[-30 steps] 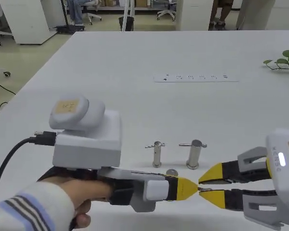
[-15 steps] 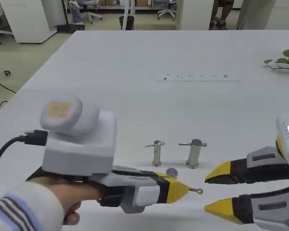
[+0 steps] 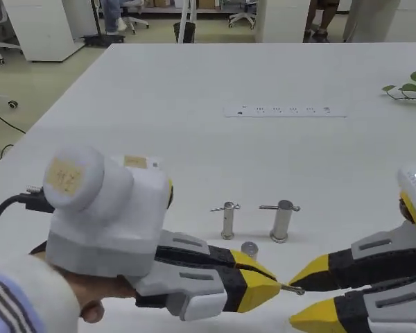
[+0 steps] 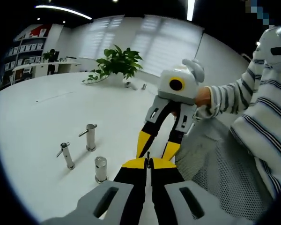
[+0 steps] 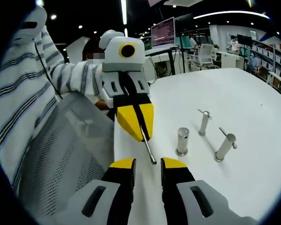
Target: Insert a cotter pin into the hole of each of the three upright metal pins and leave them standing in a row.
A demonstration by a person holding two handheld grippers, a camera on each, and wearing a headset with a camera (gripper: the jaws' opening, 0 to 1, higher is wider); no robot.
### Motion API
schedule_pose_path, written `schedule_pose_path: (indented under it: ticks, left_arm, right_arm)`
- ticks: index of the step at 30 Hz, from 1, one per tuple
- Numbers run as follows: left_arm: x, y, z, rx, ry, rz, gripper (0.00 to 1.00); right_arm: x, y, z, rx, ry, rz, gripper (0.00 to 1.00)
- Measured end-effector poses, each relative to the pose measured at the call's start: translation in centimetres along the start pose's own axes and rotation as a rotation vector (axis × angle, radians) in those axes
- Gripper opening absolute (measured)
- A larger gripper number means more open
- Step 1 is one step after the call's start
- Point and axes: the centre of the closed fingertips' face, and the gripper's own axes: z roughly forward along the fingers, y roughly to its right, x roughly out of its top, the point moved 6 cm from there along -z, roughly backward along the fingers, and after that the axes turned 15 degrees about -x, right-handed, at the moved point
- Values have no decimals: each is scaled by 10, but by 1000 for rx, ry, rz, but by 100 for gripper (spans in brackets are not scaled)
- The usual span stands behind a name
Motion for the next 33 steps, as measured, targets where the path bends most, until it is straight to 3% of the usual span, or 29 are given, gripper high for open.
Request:
schedule_pose_path:
  ticks: [4,13,20,28,33]
  left_arm:
    - [1,5,0,-25,-23,67,0]
    - [1,11,2,-70,-61,143,0]
    - [-4,13,5,-93,-106,150,0]
    - [-17,11,7,-92,-181,159,0]
    - [-16,10,8,-90,-181,151,0]
  right_arm:
    - [0,-6,1,38,4,1,16]
    - [3,-11,0,80,21,-12,7]
    - [0,-18,-1,116,-11,-74,5]
    - [1,-20,0,105,-38,-130,4]
    - [1,-19,0,93,-58,-181,4]
